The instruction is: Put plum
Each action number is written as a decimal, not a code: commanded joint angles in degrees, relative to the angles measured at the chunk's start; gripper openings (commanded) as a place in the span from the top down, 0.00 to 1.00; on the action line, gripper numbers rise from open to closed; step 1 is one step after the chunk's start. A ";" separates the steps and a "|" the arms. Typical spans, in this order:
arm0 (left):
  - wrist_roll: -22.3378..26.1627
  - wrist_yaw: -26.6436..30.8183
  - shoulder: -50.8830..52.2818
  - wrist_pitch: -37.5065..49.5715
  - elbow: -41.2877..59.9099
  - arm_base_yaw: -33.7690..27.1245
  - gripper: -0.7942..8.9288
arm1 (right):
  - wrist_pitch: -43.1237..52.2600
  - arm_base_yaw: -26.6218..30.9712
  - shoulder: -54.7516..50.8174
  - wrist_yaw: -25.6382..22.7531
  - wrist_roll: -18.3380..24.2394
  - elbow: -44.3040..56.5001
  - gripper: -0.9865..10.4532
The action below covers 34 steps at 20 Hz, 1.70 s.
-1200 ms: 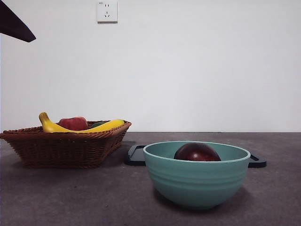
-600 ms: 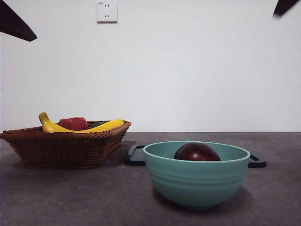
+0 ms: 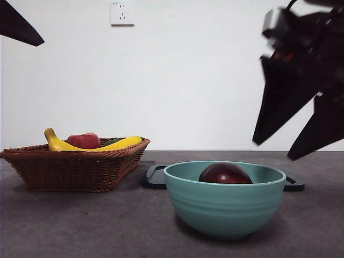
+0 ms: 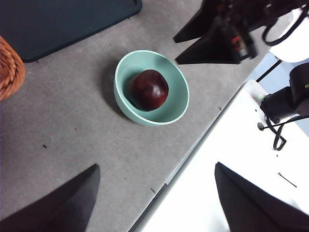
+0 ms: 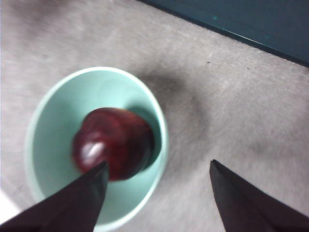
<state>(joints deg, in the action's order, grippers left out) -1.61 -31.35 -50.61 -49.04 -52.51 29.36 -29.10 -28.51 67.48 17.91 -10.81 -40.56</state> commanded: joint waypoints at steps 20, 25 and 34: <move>-0.13 -0.22 -0.26 1.01 -0.63 0.28 0.53 | 6.71 -3.93 10.29 -4.61 -2.75 -6.75 0.91; -0.11 -0.22 -0.26 1.07 -0.63 0.28 0.53 | 5.68 -0.68 11.74 -6.62 -2.19 -14.45 0.91; -0.11 -0.22 -0.26 0.96 -0.63 0.28 0.53 | 4.22 8.63 30.73 -6.38 0.98 -32.96 0.91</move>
<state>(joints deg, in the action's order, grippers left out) -1.61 -31.35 -50.61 -48.42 -52.51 29.36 -25.41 -19.57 97.58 11.53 -10.35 -72.51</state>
